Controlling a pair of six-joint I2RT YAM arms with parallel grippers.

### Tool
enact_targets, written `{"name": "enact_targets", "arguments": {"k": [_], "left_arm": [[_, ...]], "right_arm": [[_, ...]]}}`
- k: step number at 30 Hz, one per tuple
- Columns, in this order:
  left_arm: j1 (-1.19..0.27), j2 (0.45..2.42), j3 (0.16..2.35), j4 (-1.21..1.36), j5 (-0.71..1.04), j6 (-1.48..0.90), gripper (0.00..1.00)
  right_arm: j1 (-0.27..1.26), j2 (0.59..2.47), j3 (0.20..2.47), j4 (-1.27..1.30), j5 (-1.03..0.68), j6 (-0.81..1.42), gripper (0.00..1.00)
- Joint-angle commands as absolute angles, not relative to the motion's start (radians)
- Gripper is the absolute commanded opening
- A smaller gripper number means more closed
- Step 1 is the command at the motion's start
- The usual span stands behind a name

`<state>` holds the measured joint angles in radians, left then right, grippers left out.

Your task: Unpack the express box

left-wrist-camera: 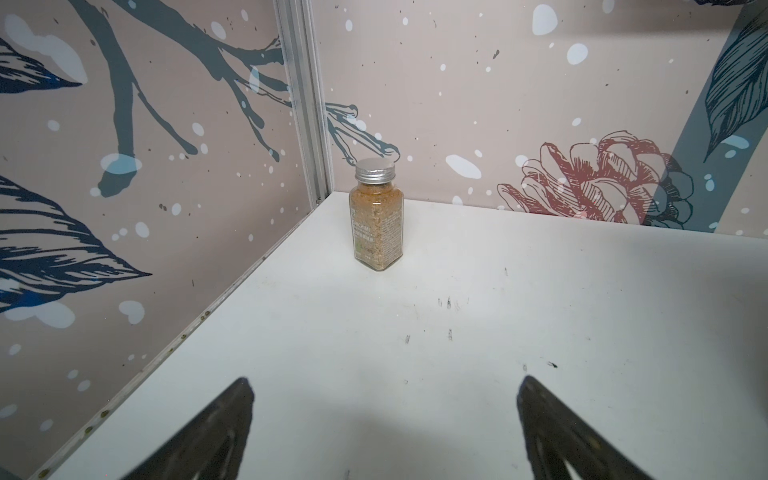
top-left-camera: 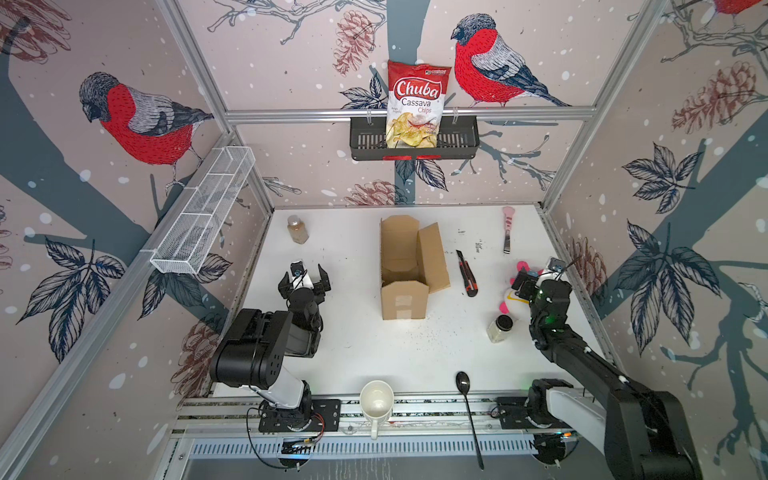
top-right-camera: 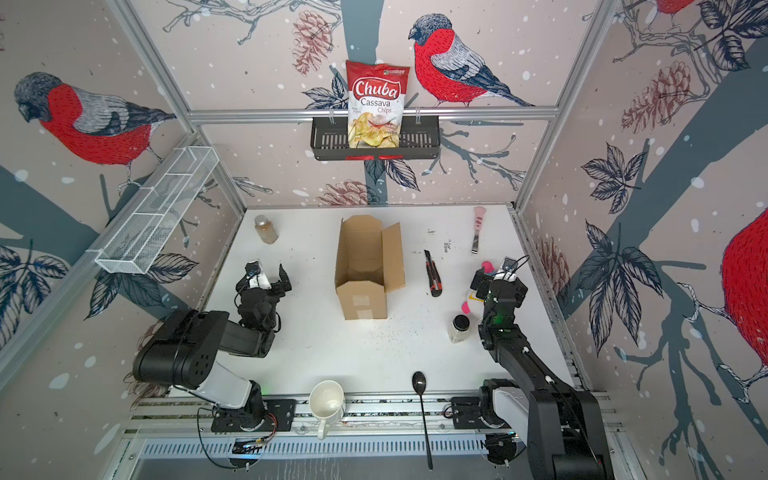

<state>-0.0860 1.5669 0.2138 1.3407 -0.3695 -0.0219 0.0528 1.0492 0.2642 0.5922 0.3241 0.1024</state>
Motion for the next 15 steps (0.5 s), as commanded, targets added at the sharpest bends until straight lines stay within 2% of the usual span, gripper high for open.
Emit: {"name": "enact_targets", "arguments": {"k": [1,15], "left_arm": [[-0.084,1.568,0.220,1.353,-0.377,-0.020,0.98],[-0.084,1.568,0.219,1.352,-0.378,-0.021,0.98]], "right_arm": [[0.045,1.085,0.238,0.796,0.264,0.067,1.00],[0.029,1.334,0.215,1.093,0.159,0.060,0.99]]}}
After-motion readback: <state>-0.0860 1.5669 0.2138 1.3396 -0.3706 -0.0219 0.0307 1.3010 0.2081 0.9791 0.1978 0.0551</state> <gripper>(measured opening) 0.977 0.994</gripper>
